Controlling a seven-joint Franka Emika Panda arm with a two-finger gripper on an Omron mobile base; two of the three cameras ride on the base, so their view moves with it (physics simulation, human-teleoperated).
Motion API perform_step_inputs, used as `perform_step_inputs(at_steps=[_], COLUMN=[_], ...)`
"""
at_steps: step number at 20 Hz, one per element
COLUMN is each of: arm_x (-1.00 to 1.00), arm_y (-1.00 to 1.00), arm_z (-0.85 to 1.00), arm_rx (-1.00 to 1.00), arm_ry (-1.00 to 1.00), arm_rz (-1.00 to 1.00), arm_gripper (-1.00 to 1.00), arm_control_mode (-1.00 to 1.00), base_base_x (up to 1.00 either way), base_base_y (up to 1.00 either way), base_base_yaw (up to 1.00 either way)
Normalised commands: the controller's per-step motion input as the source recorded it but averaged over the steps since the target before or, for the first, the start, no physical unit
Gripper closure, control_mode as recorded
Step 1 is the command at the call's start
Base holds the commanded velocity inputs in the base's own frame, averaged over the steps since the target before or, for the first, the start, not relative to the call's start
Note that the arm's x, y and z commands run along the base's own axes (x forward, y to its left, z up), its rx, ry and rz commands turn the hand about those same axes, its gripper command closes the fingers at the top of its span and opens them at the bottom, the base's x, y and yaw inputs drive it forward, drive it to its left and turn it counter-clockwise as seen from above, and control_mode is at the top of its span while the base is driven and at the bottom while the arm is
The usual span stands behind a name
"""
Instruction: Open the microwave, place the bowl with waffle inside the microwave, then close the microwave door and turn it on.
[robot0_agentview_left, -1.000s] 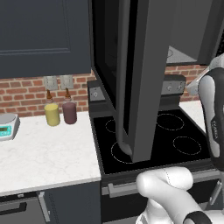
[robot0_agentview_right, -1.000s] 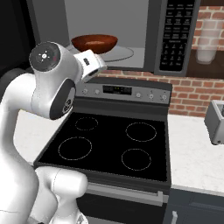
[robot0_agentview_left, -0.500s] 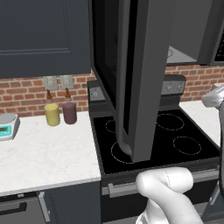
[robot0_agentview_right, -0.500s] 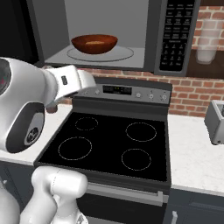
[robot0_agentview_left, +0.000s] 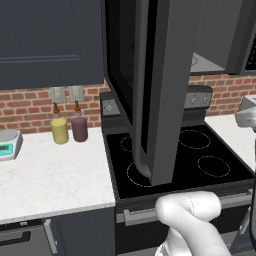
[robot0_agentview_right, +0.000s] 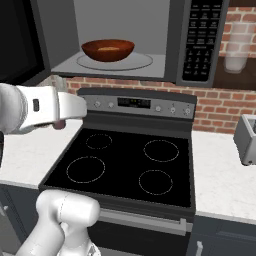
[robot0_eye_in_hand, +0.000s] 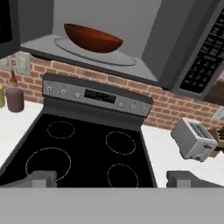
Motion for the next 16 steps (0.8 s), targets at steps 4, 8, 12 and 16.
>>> perform_step_inputs(at_steps=[4, 8, 12, 16], arm_x=[-0.42, -0.67, -0.34, -0.04], arm_y=[0.3, 0.21, 0.12, 0.0], arm_z=[0.21, 0.22, 0.16, 0.0], arm_rx=[0.11, 0.09, 0.09, 0.07], arm_ry=[-0.12, -0.14, -0.1, -0.02], arm_rz=[-0.13, -0.15, -0.13, -0.07], arm_gripper=[-1.0, -1.0, -1.0, -1.0], arm_control_mode=[-1.0, -1.0, -1.0, -1.0], base_base_x=[0.0, 0.0, 0.0, 0.0], base_base_y=[0.0, 0.0, 0.0, 0.0], base_base_yaw=[0.0, 0.0, 0.0, 0.0])
